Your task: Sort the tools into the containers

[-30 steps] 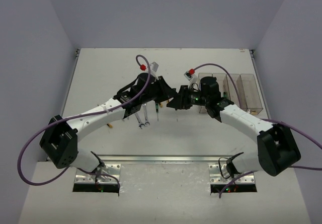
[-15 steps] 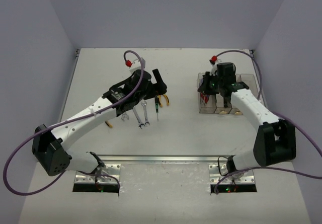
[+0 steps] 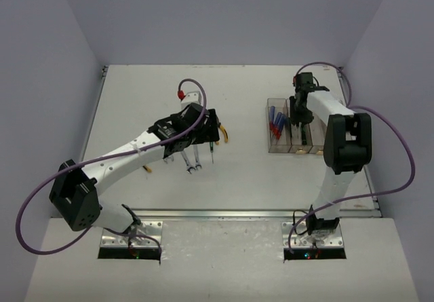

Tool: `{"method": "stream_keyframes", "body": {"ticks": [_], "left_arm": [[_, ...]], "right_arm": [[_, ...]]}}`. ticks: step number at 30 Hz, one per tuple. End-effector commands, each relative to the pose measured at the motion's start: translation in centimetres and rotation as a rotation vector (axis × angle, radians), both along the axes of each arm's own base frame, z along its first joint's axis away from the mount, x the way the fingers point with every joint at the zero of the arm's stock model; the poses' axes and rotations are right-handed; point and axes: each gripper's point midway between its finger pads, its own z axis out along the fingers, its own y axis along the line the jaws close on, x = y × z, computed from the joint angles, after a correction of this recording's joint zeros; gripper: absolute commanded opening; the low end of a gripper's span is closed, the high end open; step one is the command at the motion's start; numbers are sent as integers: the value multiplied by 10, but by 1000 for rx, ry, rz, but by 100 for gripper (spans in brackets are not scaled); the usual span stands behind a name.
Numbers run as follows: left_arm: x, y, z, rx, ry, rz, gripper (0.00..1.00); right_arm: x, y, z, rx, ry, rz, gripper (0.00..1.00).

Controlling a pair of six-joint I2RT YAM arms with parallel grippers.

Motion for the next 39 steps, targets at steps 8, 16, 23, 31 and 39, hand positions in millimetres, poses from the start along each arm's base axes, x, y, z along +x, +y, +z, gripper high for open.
{"method": "stream_keyframes", "body": {"ticks": [8, 16, 23, 31, 39], "left_arm": [[17, -14, -28, 37, 37, -13, 100], [47, -36, -78, 122, 123, -3, 72], [60, -32, -118, 153, 185, 10, 49], [60, -28, -149, 180, 241, 32, 29], [54, -21, -169, 182, 287, 37, 0]], "right_arm": [[-8, -3, 80, -12, -129, -48, 64], [-44, 61, 136, 128, -312, 83, 71], [-74, 91, 146, 249, -358, 163, 72], [-84, 101, 168, 326, -452, 192, 78], [-92, 133, 174, 489, -443, 290, 79]]}}
